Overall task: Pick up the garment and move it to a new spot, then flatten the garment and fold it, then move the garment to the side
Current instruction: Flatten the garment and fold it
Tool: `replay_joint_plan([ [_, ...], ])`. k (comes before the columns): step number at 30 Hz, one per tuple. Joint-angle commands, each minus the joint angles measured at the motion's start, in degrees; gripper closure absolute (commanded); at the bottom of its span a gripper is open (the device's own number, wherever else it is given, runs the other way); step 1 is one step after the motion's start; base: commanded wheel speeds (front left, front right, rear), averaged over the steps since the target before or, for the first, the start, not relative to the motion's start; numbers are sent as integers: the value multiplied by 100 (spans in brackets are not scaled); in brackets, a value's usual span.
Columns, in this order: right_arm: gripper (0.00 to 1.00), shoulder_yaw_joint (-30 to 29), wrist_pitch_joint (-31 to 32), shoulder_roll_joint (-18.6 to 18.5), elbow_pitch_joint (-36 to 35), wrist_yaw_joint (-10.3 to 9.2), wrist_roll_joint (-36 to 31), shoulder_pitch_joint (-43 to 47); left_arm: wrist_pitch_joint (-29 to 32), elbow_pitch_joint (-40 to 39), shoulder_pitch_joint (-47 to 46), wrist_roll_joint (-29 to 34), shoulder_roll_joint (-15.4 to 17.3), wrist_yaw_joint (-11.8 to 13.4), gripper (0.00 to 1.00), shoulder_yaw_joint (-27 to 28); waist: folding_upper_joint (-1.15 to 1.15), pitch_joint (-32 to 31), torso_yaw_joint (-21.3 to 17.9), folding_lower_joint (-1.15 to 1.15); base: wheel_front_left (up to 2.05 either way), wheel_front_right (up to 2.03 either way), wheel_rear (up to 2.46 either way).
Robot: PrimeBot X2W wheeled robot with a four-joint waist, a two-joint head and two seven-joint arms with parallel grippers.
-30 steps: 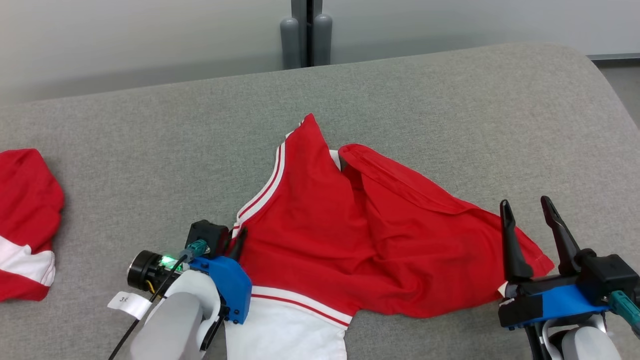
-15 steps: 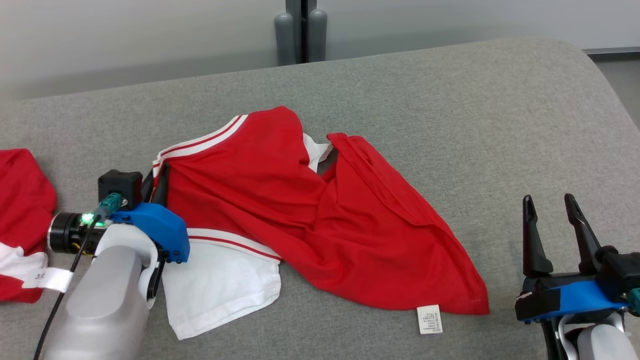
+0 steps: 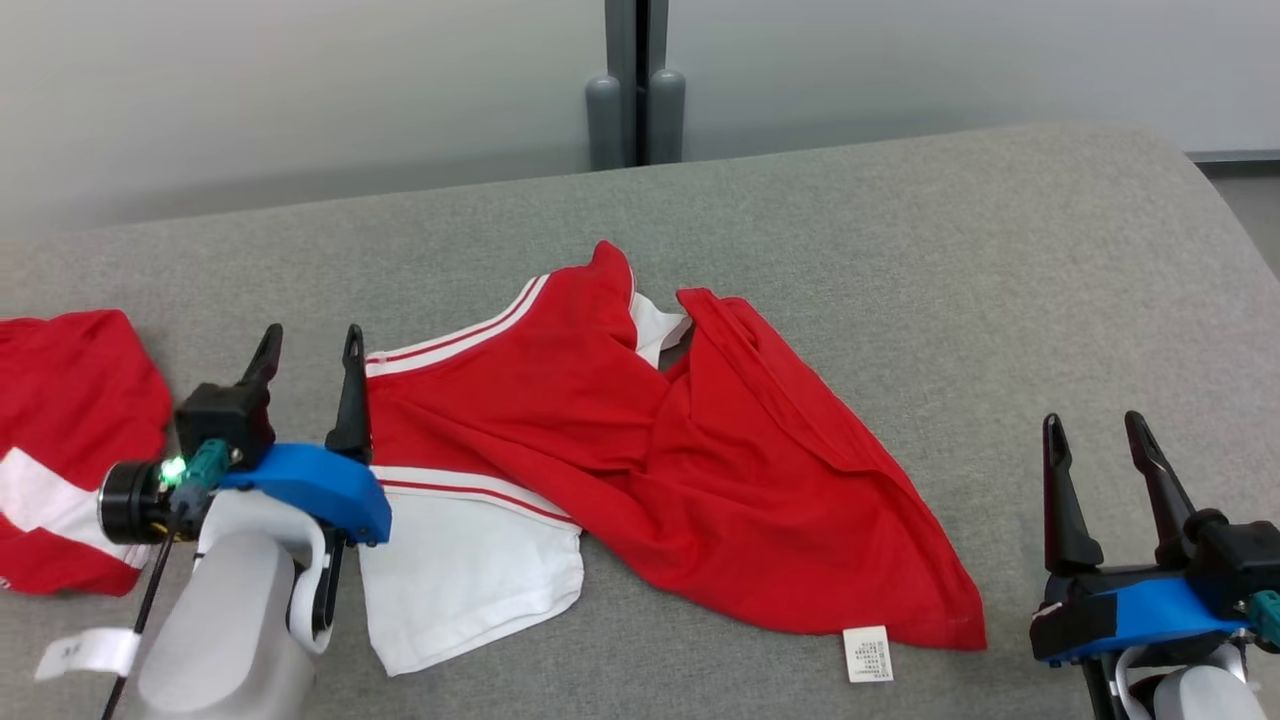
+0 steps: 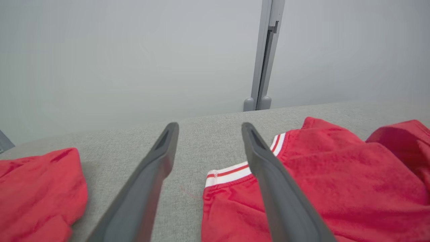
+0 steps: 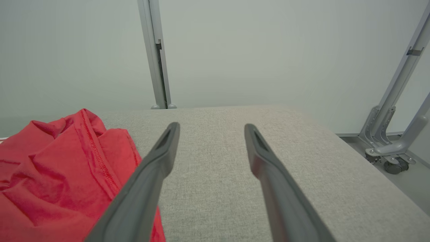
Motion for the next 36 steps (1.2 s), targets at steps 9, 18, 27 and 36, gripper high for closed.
replay_joint_plan([
  [9,0,-3,-21,-2,31,3,-26,165,-25,-2281,1550,471,-208,223,0,792,0,-287,338,0,0,0,0],
  [18,0,-36,33,-3,37,3,-16,354,-27,-3448,2619,880,-617,133,0,1248,0,-410,642,0,0,0,0],
  [27,0,259,305,-108,-23,3,-264,-16,-27,-3469,2608,1082,-799,-46,0,1447,0,-345,817,0,0,0,0],
  [36,0,1327,1325,-816,630,3,-170,-903,-28,-3385,2425,1200,-910,-173,0,1475,0,-159,1005,0,0,0,0],
])
